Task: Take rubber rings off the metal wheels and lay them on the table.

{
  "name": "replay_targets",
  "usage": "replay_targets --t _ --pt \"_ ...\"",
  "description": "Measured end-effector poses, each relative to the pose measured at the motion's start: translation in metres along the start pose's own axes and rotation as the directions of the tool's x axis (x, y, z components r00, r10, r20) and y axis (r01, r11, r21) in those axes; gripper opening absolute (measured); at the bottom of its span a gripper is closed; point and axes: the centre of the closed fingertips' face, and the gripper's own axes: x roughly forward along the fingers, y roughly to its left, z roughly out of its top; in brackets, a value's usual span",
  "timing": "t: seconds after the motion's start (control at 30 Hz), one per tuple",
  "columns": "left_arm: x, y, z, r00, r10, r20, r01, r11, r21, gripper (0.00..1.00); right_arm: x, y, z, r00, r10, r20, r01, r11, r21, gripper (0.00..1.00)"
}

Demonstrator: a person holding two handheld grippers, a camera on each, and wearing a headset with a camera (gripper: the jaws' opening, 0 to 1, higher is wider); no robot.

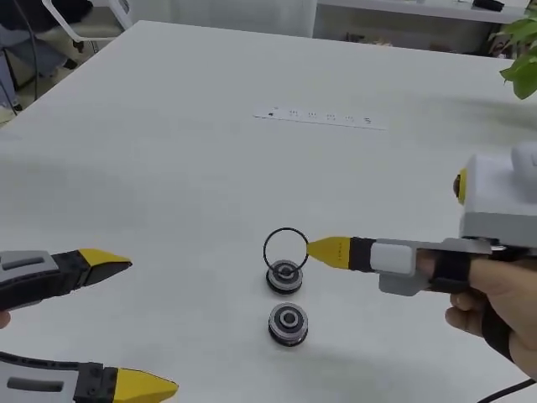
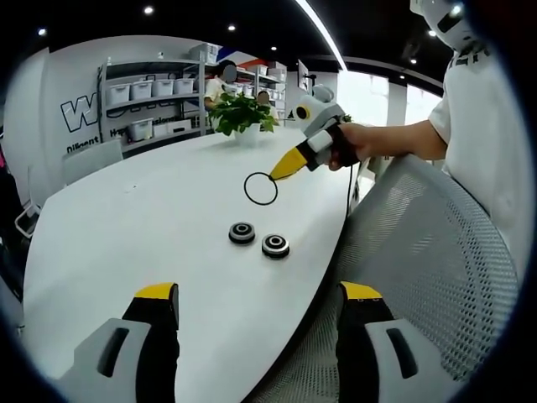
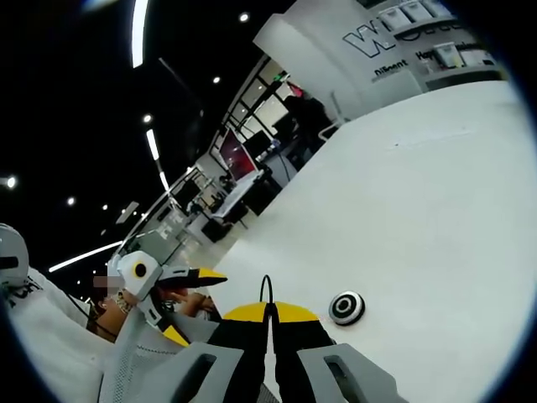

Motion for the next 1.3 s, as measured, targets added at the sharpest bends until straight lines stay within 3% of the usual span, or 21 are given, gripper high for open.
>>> replay_targets --t 1.3 --pt "0.001 0.001 0.001 1.0 0.002 0.006 -0.002 1.0 -0.005 0.74 0.019 0.02 -0.021 0.9948 0.046 -0.091 -0.052 0.996 -0.07 0.0"
